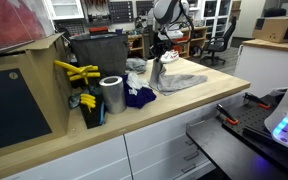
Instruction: Fold the grey towel
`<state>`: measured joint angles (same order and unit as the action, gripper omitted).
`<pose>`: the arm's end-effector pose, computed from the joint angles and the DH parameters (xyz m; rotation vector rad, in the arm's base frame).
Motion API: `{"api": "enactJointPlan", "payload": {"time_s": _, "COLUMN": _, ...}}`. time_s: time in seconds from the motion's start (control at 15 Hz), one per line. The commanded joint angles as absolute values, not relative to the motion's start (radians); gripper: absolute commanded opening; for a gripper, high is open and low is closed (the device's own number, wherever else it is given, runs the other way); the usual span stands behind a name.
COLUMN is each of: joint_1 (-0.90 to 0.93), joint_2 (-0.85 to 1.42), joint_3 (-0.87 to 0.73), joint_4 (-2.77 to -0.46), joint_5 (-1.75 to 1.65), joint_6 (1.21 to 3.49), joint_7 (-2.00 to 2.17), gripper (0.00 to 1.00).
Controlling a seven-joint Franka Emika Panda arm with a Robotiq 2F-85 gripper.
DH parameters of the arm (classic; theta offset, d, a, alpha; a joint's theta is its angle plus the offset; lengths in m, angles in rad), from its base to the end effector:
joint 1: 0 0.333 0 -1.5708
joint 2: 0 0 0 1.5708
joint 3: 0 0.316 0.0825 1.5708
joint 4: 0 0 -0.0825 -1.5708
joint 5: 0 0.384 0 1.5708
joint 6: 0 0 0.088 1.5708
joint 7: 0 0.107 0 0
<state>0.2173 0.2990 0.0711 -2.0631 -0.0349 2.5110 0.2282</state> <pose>0.5788 0.1707 0.3032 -3.0945 -0.1271 -0.2256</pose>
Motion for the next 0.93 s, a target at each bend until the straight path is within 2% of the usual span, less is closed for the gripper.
{"api": "enactJointPlan", "payload": {"time_s": 0.0, "joint_1": 0.180, "joint_2": 0.209, "joint_3": 0.070, "joint_4": -2.152, "joint_5": -0.039, "joint_6": 2.509, "joint_7": 0.193, "gripper": 0.02}}
{"api": "enactJointPlan", "payload": {"time_s": 0.87, "joint_1": 0.091, "joint_2": 0.138, "joint_3": 0.051, "joint_4": -2.249, "joint_5": -0.076, "joint_6": 2.407, "joint_7": 0.038, "gripper": 0.02}}
